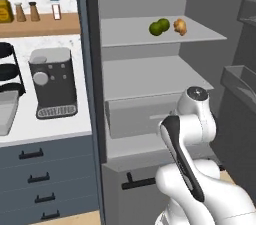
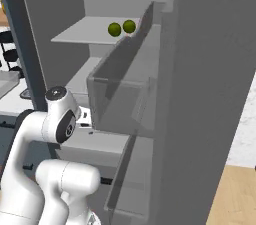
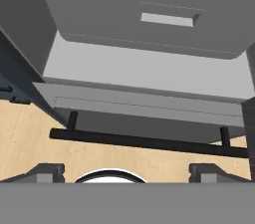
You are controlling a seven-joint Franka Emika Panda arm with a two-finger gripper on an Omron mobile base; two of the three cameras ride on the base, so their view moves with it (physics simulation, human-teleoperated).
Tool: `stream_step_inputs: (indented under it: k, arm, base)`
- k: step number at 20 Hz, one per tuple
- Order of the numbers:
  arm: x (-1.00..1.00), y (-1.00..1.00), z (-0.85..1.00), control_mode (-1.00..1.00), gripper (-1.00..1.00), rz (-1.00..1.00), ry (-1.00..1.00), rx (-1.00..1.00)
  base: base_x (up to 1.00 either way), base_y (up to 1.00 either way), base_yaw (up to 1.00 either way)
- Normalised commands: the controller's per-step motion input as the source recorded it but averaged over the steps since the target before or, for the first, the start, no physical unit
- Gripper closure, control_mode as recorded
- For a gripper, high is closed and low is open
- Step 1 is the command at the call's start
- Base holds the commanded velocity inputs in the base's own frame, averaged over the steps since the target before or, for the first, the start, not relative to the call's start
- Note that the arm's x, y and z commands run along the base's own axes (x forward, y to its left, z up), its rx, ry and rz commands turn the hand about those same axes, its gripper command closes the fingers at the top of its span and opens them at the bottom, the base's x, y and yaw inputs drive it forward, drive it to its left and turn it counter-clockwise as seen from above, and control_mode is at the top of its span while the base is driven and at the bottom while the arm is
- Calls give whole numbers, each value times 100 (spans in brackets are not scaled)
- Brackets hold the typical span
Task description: Place one lime and one chicken drumstick in each tupperware on the nearby counter, to pack two identical lunches.
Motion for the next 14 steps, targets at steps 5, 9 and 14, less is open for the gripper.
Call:
stream_step_inputs:
  k: [5,9,14]
  arm:
    - [17,-9,6,-100,-100,0,-25,0]
    - [25,0,58,-100,-100,0,-46,0]
    - [22,0,76,-100,-100,0,-49,0]
  base:
    - [8,-9,0]
    - [0,0,0]
    - [0,0,0]
